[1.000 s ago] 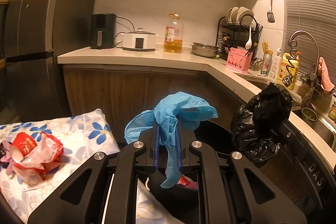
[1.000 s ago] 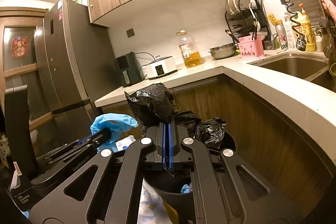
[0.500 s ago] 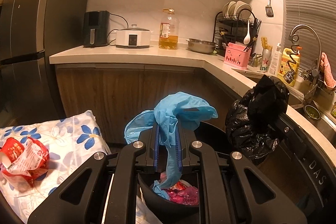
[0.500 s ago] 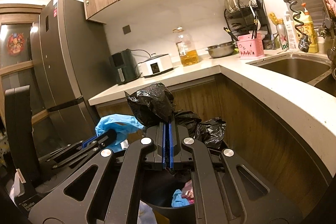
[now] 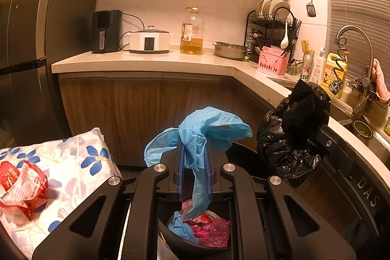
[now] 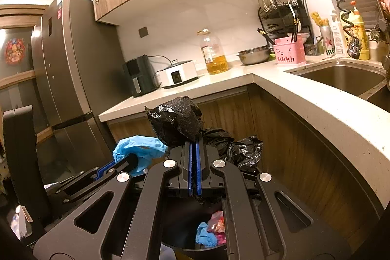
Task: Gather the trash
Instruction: 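Open both tools to drop the glove and black bag into the bin, then move both tools back toward the red cups and snack bag on the table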
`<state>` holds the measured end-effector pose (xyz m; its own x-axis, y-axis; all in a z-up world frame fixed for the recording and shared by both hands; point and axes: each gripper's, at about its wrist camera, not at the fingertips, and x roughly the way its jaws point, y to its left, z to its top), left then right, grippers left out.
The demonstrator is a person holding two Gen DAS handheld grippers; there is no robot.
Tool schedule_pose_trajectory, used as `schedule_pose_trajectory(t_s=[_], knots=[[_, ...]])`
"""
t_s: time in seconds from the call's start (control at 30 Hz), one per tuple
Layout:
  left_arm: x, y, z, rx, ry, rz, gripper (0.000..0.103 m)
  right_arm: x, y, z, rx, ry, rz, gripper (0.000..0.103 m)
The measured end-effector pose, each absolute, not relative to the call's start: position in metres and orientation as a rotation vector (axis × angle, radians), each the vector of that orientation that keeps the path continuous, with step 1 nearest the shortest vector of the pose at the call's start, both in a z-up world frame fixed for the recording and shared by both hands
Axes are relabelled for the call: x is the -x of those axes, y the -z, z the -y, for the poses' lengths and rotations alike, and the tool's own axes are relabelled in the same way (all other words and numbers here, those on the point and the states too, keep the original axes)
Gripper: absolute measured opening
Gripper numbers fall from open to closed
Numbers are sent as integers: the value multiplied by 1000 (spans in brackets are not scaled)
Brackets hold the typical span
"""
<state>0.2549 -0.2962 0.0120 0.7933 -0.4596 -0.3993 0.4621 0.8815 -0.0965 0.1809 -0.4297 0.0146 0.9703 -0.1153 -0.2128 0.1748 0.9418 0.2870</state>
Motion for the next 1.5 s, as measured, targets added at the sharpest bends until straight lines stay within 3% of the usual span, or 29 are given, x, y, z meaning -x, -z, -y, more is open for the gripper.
schedule_pose_trajectory(t_s=[0.3,0.47,0.5,0.6,0.73,0.9,1.07,1.13,1.5], knots=[[-258,-7,304,-23,512,-436,18,-190,-14,435,-316,146,-214,8],[-263,-1,302,-31,490,-451,38,-196,-12,441,-335,142,-227,24],[-264,-1,301,-29,487,-456,47,-196,-12,442,-337,143,-229,27],[-267,2,296,-13,480,-473,53,-198,-8,445,-347,149,-234,36],[-268,5,288,-5,448,-474,71,-197,-4,446,-358,158,-242,47],[-259,5,274,-8,391,-454,86,-192,-1,442,-359,170,-251,64],[-249,7,257,-14,329,-454,89,-180,-3,433,-348,178,-247,77],[-243,8,249,-17,301,-453,96,-175,-4,428,-337,176,-242,79],[-206,5,206,16,216,-448,97,-136,-6,393,-262,205,-236,87]])
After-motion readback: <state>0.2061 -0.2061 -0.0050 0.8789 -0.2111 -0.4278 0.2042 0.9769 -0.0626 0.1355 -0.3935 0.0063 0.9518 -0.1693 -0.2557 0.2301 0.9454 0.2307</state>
